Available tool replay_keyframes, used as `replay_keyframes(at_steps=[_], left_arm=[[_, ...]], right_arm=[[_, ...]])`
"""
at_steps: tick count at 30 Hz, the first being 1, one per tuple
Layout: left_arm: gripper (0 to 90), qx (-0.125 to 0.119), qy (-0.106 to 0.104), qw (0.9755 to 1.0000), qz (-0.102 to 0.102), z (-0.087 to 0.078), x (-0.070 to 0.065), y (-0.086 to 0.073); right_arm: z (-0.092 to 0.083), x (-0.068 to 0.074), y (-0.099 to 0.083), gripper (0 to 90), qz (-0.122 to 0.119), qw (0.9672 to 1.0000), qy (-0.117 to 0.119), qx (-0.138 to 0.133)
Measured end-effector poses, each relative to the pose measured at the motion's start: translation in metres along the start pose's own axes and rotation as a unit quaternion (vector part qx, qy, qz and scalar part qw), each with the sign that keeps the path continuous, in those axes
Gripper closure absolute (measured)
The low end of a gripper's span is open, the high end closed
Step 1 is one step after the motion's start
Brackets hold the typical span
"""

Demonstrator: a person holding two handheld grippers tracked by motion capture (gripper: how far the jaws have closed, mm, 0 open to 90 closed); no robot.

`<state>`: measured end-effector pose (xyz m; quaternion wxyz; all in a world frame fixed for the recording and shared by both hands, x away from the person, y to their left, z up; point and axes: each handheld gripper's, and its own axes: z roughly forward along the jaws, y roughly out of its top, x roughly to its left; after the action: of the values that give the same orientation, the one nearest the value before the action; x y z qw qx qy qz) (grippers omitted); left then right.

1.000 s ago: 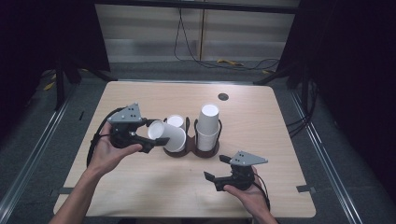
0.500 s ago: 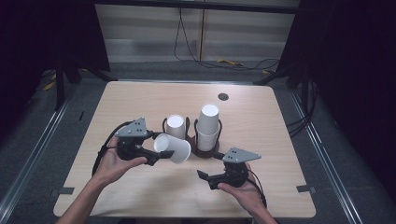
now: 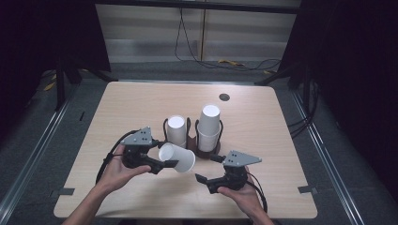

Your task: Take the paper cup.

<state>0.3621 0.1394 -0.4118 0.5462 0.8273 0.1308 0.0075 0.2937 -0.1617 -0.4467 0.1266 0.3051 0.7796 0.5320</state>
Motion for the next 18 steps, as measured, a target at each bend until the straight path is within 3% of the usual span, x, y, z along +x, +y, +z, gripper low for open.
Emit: replay_keyframes(at_steps=[5,18], left_arm=[[32.3,-0.006,-0.019,0.9998,-0.008,0.003,0.000,-0.002],[32.4,0.010,-0.050,0.9986,-0.016,0.014,-0.003,-0.010]], right_arm=[[-0.002,0.001,-0.002,13.4,-0.002,1.0000,0.005,-0.003],[0.002,0.002,-0.002,13.5,-0.007,0.9994,0.033,-0.003]])
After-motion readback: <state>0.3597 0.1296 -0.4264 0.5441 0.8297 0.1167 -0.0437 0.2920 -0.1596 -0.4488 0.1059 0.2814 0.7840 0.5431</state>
